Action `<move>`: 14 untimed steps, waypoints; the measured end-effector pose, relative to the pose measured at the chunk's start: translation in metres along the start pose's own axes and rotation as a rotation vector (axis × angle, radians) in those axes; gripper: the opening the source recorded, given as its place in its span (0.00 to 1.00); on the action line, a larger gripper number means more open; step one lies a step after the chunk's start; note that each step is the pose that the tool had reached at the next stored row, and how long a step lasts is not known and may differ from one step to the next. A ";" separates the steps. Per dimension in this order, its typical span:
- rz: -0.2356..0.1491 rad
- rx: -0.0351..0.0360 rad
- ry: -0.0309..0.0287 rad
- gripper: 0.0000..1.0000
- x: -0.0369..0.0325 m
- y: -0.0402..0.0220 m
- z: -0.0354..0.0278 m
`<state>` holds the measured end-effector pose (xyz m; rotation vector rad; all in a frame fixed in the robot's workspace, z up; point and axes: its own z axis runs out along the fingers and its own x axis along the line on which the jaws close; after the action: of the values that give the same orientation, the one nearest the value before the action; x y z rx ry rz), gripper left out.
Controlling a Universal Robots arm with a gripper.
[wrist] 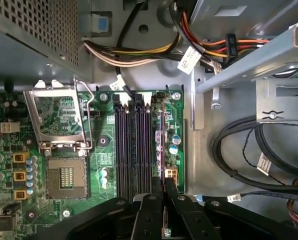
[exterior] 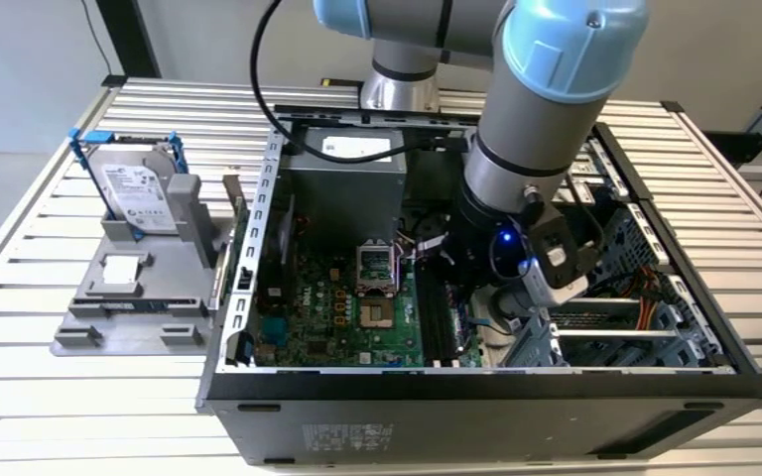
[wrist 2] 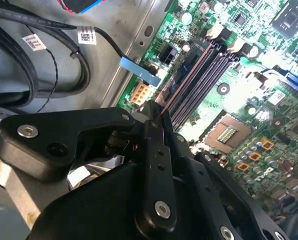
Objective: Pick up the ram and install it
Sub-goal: 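Insert the ram into the slot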
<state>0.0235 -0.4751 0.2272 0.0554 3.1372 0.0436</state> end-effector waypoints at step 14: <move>-0.022 -0.0030 0.0010 0.00 0.0047 -0.0006 0.0008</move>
<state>0.0188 -0.4755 0.2264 0.0209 3.1382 0.0483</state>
